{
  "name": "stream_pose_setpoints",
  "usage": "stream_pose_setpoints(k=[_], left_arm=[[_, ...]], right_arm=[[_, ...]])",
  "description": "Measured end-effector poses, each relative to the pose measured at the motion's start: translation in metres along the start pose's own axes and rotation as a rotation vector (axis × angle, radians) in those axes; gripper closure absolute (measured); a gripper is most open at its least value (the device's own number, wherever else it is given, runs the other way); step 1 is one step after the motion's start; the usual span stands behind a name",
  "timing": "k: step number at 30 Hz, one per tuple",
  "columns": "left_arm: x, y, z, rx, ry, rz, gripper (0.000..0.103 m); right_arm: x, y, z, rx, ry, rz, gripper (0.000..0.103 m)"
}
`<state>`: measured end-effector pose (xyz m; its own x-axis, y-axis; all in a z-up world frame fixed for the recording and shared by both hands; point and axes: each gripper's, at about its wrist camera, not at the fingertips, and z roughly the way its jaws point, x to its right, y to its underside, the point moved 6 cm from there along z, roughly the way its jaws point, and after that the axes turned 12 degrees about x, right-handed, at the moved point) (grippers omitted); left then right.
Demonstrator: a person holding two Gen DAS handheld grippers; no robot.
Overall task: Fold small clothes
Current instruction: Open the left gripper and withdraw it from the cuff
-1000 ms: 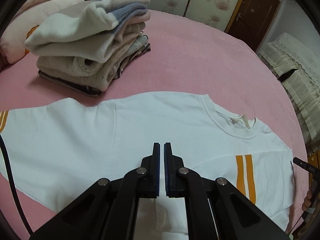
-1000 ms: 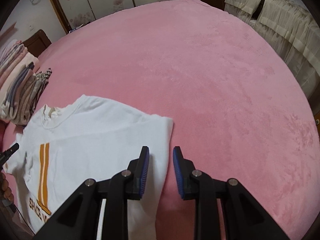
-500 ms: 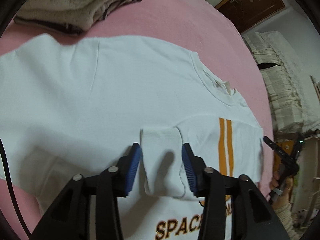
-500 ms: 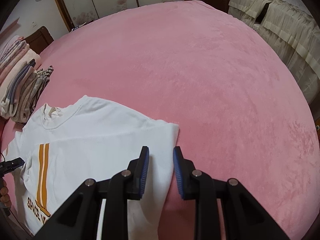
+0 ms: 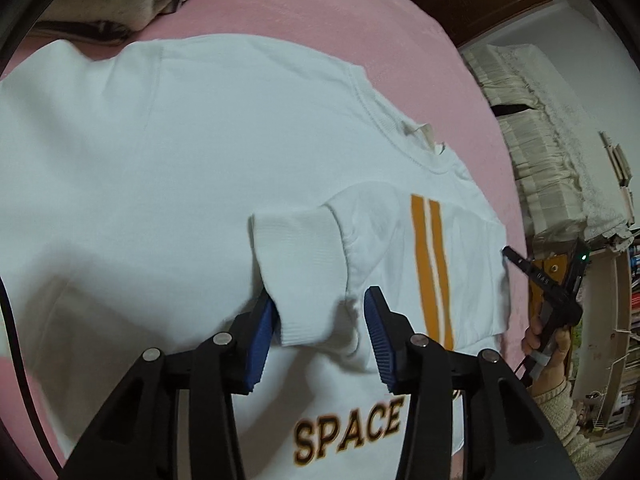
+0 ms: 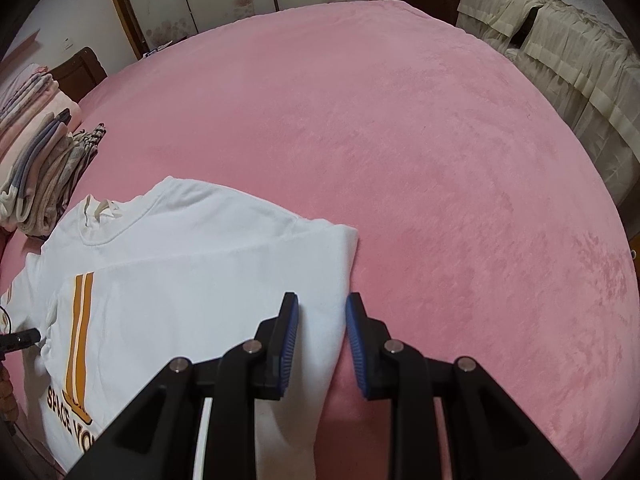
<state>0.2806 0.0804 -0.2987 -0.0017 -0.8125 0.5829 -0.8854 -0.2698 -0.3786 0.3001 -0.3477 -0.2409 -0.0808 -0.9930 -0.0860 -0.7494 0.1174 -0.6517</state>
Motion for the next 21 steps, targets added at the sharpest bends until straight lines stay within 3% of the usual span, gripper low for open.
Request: stream_pose_setpoints(k=[5,6,8,9,11,14,18,21], left_arm=[[-0.006,-0.013,0.012,0.024,0.031,-0.076,0.063],[-0.008,-0.014,0.013,0.032,0.023,-0.084,0.067],[-0.011,-0.017,0.01,0.072,-0.054,-0.07,0.092],[-0.013,-0.018,0.009,0.086,-0.098,-0.063,0.097],[-0.014,-0.018,0.0,0.134,-0.168,-0.056,0.099],[0.001,-0.021,-0.014,0.208,-0.284,0.033,0.101],[0.018,-0.034,-0.032,0.306,-0.362,0.119,0.101],[0.03,-0.045,-0.04,0.372,-0.376,0.168,0.101]], right_arm=[[0.003,-0.001,0.0,0.001,0.001,0.005,0.078],[0.003,-0.002,0.0,0.001,0.002,0.004,0.078],[0.005,-0.003,0.002,0.0,0.001,0.01,0.078],[0.005,-0.003,0.003,-0.001,0.002,0.013,0.078],[0.007,-0.004,0.006,-0.004,0.005,0.021,0.078],[0.009,-0.007,0.009,-0.006,-0.001,0.035,0.078],[0.007,-0.012,0.013,-0.002,-0.012,0.04,0.078],[0.004,-0.017,0.015,0.005,-0.017,0.044,0.078]])
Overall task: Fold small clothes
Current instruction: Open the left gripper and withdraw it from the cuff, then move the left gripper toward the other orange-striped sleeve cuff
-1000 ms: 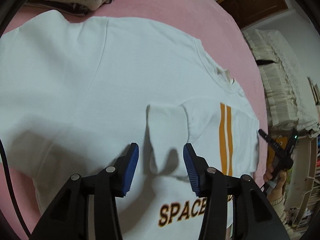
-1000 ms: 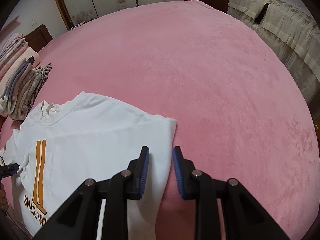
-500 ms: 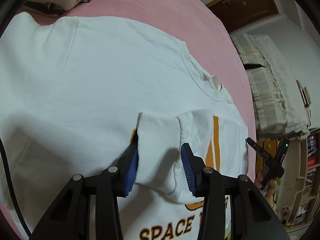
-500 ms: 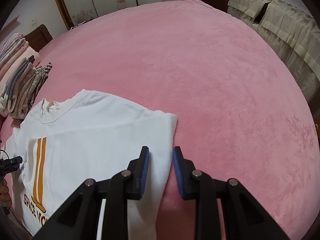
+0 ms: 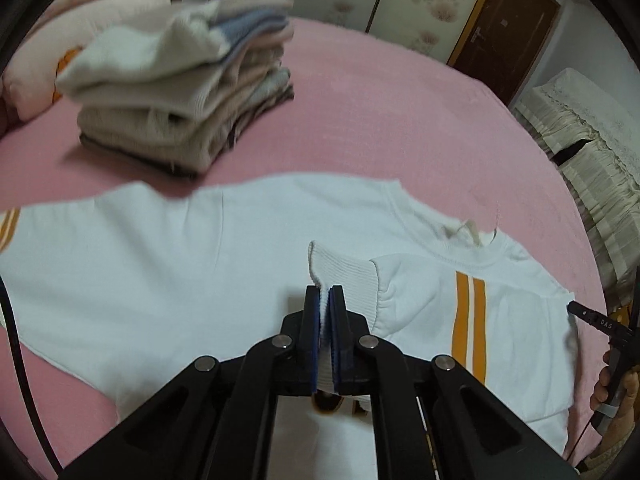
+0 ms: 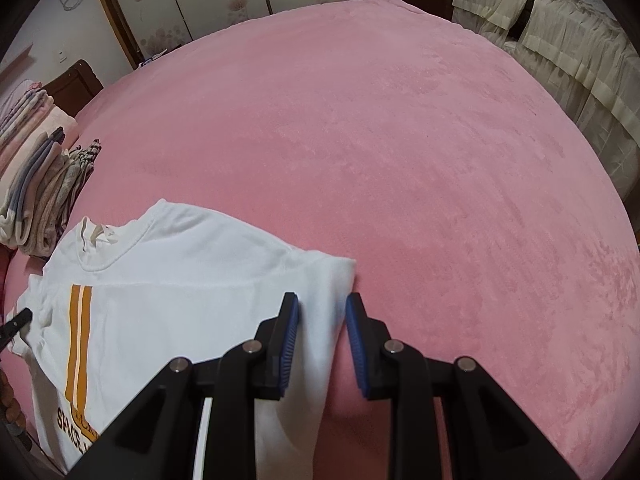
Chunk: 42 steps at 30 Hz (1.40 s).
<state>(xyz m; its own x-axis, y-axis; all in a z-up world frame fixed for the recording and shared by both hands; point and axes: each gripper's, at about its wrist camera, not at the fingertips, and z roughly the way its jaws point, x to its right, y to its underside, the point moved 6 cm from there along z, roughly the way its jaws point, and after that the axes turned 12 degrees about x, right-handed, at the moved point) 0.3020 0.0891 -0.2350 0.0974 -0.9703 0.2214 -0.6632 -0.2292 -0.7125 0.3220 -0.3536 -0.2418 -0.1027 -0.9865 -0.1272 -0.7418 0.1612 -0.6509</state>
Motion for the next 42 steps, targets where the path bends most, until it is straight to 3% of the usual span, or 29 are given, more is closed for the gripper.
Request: stream_pose_setpoints(k=[2,7,11,12,13,14,20,23,28,32,34,39,42], left_arm=[[0.002,-0.005,0.004,0.014,-0.008,0.017,0.101],[-0.019,0.012,0.04,-0.086,-0.041,-0.02,0.1],[-0.026,0.024,0.051,-0.104,-0.043,-0.045,0.099],[-0.026,0.024,0.051,-0.104,-0.044,-0.045,0.099],[-0.026,0.024,0.05,-0.101,-0.044,-0.045,0.099],[-0.025,0.023,0.049,-0.098,-0.044,-0.045,0.099],[-0.019,0.029,0.051,-0.105,-0.091,0.062,0.095],[-0.015,0.032,0.051,-0.102,-0.124,0.12,0.09],[-0.014,0.034,0.044,-0.109,-0.165,0.141,0.072],[-0.015,0.034,0.03,-0.118,-0.167,0.134,0.067],[-0.016,0.036,0.022,-0.124,-0.178,0.138,0.055],[-0.023,0.042,-0.003,-0.131,-0.191,0.13,0.052],[-0.03,0.048,-0.017,-0.147,-0.193,0.117,0.051]], right_arm=[[-0.002,-0.001,0.001,0.004,0.001,-0.001,0.078],[-0.001,0.0,0.007,-0.011,-0.005,-0.001,0.078],[0.001,0.002,0.013,-0.028,-0.029,0.018,0.078],[0.001,0.003,0.015,-0.033,-0.038,0.02,0.08],[0.001,0.003,0.016,-0.033,-0.037,0.015,0.092],[0.002,0.003,0.017,-0.032,-0.034,0.006,0.095],[0.007,0.0,0.014,-0.008,0.013,0.01,0.096],[0.008,-0.001,0.011,-0.013,0.028,0.009,0.094],[0.006,-0.002,-0.012,0.011,0.054,-0.017,0.091],[-0.006,0.008,-0.042,0.023,0.016,-0.044,0.091],[-0.017,0.017,-0.059,0.031,-0.004,-0.065,0.091],[-0.04,0.05,-0.081,0.02,-0.052,-0.095,0.091],[-0.045,0.074,-0.077,-0.022,-0.03,-0.134,0.091]])
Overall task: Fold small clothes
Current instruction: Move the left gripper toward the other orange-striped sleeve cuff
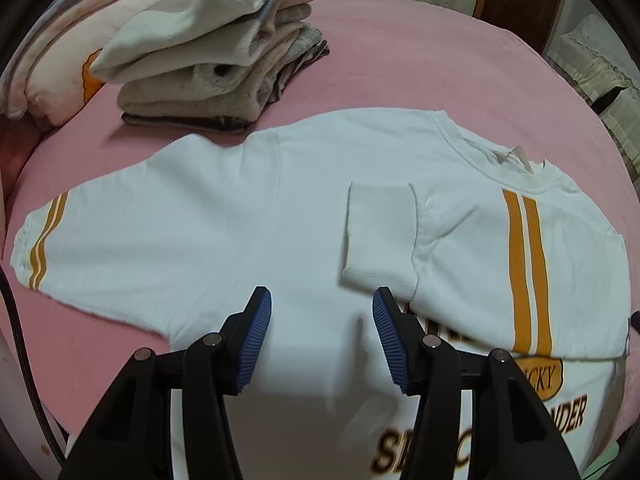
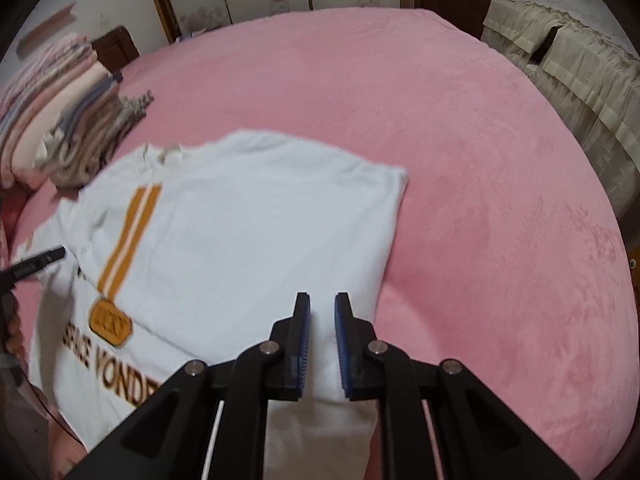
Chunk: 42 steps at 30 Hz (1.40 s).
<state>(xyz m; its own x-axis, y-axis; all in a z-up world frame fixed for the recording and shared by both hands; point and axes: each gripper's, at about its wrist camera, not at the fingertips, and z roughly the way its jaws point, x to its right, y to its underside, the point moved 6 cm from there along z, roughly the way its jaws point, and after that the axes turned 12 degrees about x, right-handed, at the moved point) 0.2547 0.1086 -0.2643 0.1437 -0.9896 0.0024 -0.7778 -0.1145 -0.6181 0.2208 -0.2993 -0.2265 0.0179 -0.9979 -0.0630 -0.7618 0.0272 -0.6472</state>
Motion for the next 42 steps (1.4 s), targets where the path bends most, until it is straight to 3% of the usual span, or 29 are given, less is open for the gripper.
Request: stream_pose_setpoints(k=[6,10,21,27,34,42], left_arm=[[-0.015,0.02,-0.028,-0.022,-0.016,-0.005,0.043],[-0.026,0.026,-0.049,-0.002,-0.031,-0.006,0.03],[-0.08,0.029,-0.109,0.022,-0.085,-0.018,0.024],[-0.139,0.01,-0.137,0.037,-0.12,-0.081,0.019],[-0.244,-0.024,-0.159,0.084,-0.209,-0.225,0.019],[-0.346,-0.038,-0.135,0.039,-0.316,-0.318,0.019]], right_arm=[[0.009,0.034,0.013,-0.089,0.086,0.003,0.093],[-0.002,0.027,-0.012,-0.049,0.078,-0.017,0.093],[-0.073,0.009,-0.071,0.06,0.014,-0.114,0.092],[-0.149,-0.021,-0.095,0.124,-0.078,-0.202,0.091],[-0.269,-0.064,-0.113,0.195,-0.216,-0.319,0.091],[-0.416,-0.098,-0.09,0.226,-0.313,-0.428,0.091]])
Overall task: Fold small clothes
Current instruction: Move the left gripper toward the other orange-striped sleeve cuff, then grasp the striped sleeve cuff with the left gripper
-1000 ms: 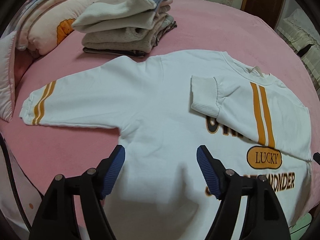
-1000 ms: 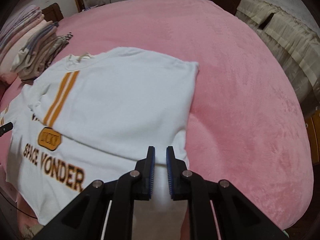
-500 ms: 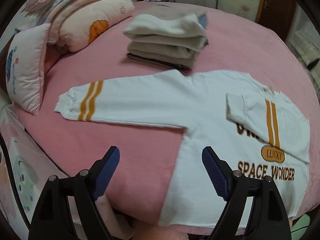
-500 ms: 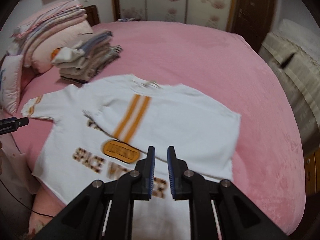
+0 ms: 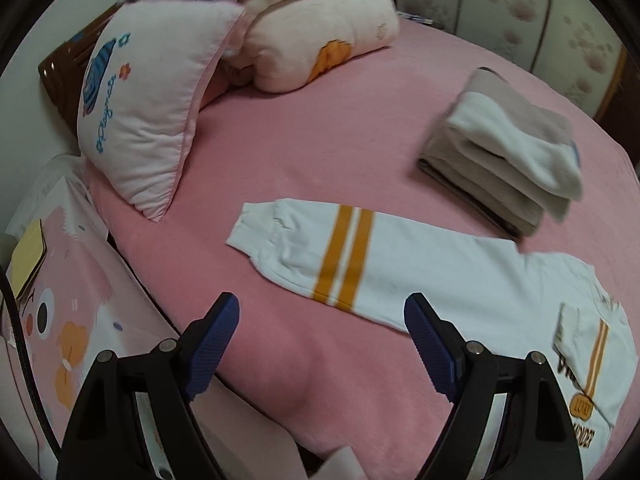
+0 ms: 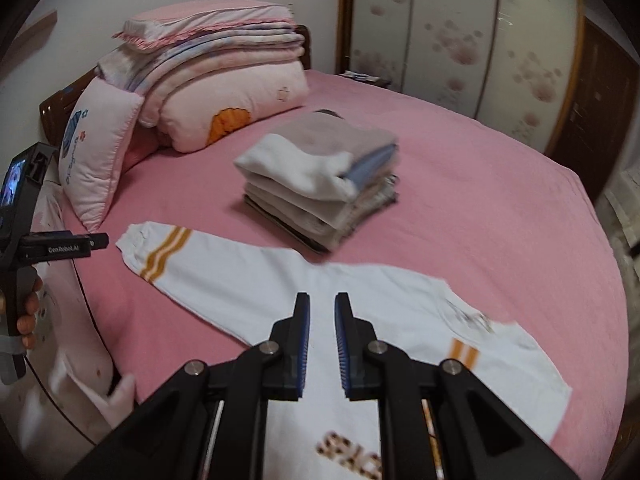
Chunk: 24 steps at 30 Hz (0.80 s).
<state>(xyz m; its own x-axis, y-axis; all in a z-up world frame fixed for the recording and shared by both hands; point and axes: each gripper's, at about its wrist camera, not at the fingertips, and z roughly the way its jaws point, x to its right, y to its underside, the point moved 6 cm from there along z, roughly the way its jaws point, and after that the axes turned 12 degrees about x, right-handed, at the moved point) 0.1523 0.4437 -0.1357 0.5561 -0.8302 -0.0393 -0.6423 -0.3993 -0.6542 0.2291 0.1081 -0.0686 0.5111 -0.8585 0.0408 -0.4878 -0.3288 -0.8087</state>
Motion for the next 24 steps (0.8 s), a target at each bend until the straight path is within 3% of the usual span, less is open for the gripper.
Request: stream_pose_setpoints(k=[5,12,16,21,24], left_arm=[[-0.034,-0.004,0.063,-0.125,-0.016,-0.079,0.019],[-0.063,0.005,0.136,-0.273,-0.043,-0.119,0.031],[-0.077,0.012,0.167,-0.343,-0.024,-0.215,0.033],[-0.085,0.018,0.195,-0.369,-0.017,-0.294,0.035],[-0.084,0.026,0.208,-0.391,-0.008,-0.315,0.043]], right_arm=[[-0.056,-0.015,0.056,-0.03,-0.064,-0.014,0.091],[-0.098,0.005,0.106,-0.104,-0.112,-0.04,0.091],[-0.108,0.015,0.12,-0.119,-0.115,-0.072,0.091],[-0.106,0.025,0.132,-0.139,-0.12,-0.067,0.091],[-0.101,0.03,0.138,-0.149,-0.115,-0.058,0.091]])
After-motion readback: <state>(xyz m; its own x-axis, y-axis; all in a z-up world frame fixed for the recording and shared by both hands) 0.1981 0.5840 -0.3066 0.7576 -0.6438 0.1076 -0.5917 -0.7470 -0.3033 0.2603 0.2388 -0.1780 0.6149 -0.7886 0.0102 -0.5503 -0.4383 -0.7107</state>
